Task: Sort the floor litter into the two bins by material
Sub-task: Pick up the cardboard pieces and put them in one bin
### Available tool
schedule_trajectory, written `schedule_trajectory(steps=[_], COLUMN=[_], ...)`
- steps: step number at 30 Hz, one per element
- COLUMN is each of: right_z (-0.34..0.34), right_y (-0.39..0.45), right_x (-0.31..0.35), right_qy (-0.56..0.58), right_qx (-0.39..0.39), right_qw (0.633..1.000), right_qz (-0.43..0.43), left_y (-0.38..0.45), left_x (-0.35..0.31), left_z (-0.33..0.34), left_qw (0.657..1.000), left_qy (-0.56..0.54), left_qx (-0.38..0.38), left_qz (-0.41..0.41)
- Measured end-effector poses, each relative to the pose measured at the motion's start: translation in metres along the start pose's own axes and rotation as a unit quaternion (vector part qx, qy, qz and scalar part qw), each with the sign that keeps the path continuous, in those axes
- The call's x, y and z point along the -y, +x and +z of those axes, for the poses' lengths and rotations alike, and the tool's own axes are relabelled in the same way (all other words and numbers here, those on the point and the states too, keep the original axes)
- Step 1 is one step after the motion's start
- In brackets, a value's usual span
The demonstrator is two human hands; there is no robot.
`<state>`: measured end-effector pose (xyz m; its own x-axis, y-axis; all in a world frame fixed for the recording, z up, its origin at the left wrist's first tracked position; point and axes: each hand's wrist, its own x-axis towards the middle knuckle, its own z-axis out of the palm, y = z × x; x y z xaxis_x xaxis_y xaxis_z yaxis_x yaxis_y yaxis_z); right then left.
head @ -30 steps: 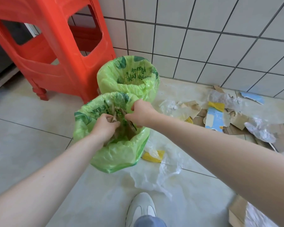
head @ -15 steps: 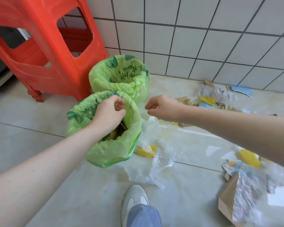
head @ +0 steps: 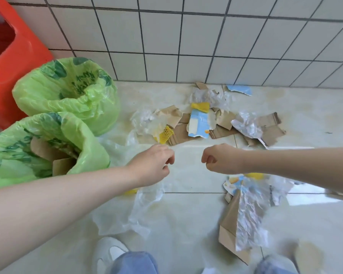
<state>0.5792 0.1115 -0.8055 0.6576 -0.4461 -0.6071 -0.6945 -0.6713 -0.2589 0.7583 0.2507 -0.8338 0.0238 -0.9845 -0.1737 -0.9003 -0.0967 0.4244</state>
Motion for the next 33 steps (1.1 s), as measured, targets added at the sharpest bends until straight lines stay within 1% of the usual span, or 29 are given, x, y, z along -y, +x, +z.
schedule_trajectory(steps=[4, 6, 7, 9, 12, 14, 15, 17, 20, 22, 25, 28, 30, 33], right_z=[0.013, 0.017, 0.019, 0.021, 0.022, 0.021, 0.02, 0.015, -0.001, -0.012, -0.026, -0.031, -0.028, -0.016], right_y=[0.02, 0.038, 0.048, 0.072, 0.103, 0.118, 0.124, 0.137, 0.158, 0.172, 0.194, 0.211, 0.219, 0.229], right_x=[-0.048, -0.066, -0.071, -0.085, -0.1, -0.108, -0.11, -0.112, -0.114, -0.115, -0.113, -0.106, -0.099, -0.088], right_qy=[-0.001, 0.014, 0.024, 0.056, 0.119, 0.143, 0.15, 0.157, 0.156, 0.14, 0.133, 0.137, 0.15, 0.114], right_qx=[0.012, 0.009, 0.004, -0.02, -0.071, -0.094, -0.109, -0.145, -0.186, -0.211, -0.238, -0.236, -0.219, -0.185], right_qw=[1.0, 0.999, 0.999, 0.997, 0.985, 0.978, 0.974, 0.968, 0.959, 0.954, 0.95, 0.951, 0.947, 0.947], right_qz=[0.021, 0.029, 0.036, 0.058, 0.104, 0.123, 0.127, 0.131, 0.148, 0.158, 0.154, 0.145, 0.179, 0.238], left_y=[0.051, 0.079, 0.091, 0.12, 0.145, 0.151, 0.153, 0.156, 0.17, 0.182, 0.201, 0.221, 0.233, 0.246], left_x=[-0.004, -0.007, -0.006, -0.002, 0.014, 0.029, 0.035, 0.048, 0.066, 0.076, 0.088, 0.099, 0.105, 0.107], left_z=[0.02, 0.026, 0.028, 0.035, 0.045, 0.052, 0.055, 0.057, 0.052, 0.046, 0.037, 0.032, 0.031, 0.036], left_qw=[0.986, 0.974, 0.972, 0.976, 0.989, 0.991, 0.991, 0.989, 0.986, 0.98, 0.962, 0.955, 0.959, 0.963], left_qy=[0.116, 0.164, 0.173, 0.153, 0.081, 0.029, 0.025, 0.052, 0.078, 0.092, 0.123, 0.106, 0.092, 0.077], left_qx=[0.115, 0.154, 0.161, 0.151, 0.092, 0.048, 0.039, 0.034, -0.021, -0.054, -0.081, -0.073, -0.047, -0.028], left_qz=[0.018, 0.015, 0.006, -0.03, -0.084, -0.119, -0.127, -0.131, -0.143, -0.17, -0.229, -0.267, -0.265, -0.258])
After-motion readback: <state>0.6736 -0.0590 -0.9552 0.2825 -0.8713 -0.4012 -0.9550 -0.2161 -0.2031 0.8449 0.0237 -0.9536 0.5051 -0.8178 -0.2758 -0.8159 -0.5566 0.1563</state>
